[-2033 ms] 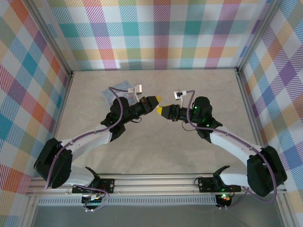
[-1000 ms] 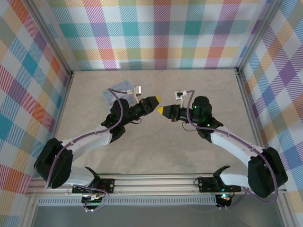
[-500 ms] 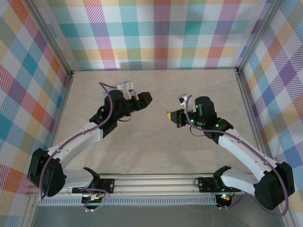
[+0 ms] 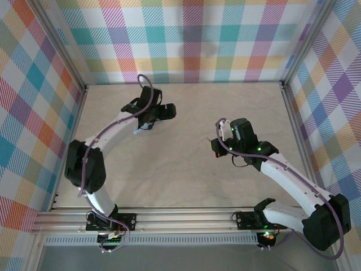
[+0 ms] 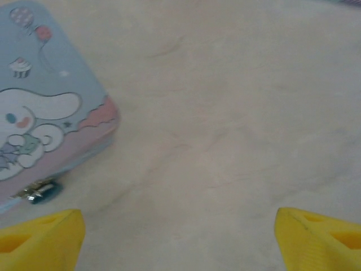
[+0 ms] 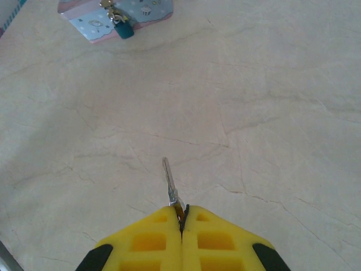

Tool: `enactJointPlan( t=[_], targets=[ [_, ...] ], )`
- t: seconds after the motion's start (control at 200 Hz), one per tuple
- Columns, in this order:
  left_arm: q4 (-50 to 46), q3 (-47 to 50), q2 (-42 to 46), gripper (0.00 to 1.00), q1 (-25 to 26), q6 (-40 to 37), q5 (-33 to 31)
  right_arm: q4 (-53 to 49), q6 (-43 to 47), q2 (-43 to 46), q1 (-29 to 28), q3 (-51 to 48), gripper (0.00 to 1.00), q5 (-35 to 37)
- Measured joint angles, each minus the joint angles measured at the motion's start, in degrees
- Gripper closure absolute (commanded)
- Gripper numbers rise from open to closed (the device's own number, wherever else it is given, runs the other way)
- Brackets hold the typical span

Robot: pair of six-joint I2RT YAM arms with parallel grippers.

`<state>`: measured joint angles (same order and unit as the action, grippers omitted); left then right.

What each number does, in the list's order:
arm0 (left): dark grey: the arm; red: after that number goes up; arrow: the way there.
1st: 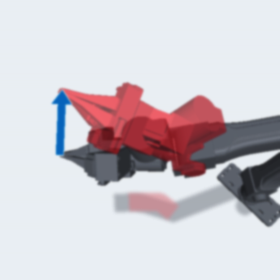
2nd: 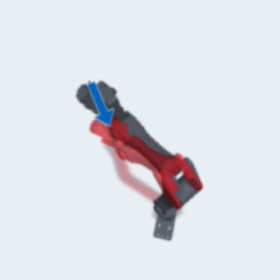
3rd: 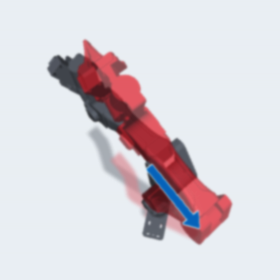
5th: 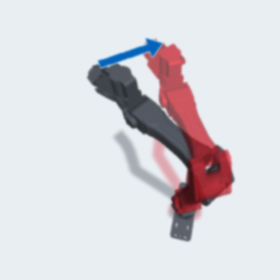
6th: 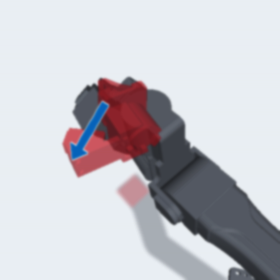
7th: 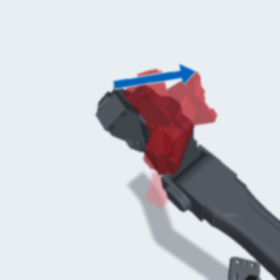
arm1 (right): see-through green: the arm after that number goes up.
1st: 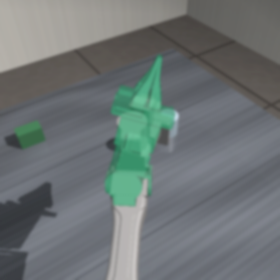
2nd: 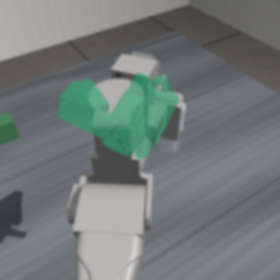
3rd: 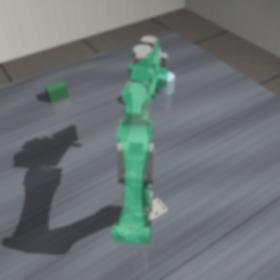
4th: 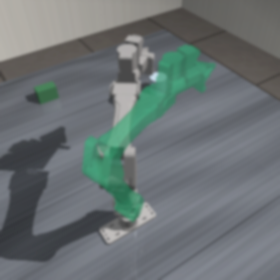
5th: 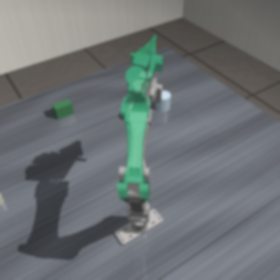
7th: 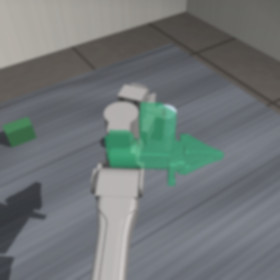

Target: Unlock a padlock with a key

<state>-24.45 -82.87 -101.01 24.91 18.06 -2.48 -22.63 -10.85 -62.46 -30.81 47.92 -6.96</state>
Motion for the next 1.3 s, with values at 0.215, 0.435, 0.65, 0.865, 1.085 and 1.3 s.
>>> enactJointPlan(
  t=[0.215, 0.435, 0.65, 0.865, 1.085, 1.3],
  targets=[
    [-3.3, -11.1, -12.3, 0.12, -0.5, -6.1, -5.0, -0.7, 0.0, 0.0, 0.0, 0.0, 1.00, 0.6],
    [-5.7, -19.3, -20.2, 0.11, -0.7, -9.3, -7.2, -0.9, 0.0, -0.1, 0.0, 0.0, 1.00, 1.0],
    [-7.4, -20.1, -21.4, 0.12, -0.7, -10.2, -7.5, -1.0, 0.0, -0.7, 0.0, 0.0, 0.99, 1.3],
    [-8.4, -19.9, -21.7, 0.15, -0.7, -10.7, -6.1, -1.7, -0.2, -1.2, 0.1, 0.0, 0.99, 1.4],
    [-6.9, -18.4, -21.4, 0.16, 0.1, -11.9, -6.8, -2.4, -0.9, -1.2, 2.6, 0.0, 0.99, 0.3],
    [-4.1, -13.8, -18.7, 0.16, 1.9, -12.1, -7.7, -3.1, -2.4, -0.7, 6.9, 0.0, 0.99, -2.2]
  ],
)
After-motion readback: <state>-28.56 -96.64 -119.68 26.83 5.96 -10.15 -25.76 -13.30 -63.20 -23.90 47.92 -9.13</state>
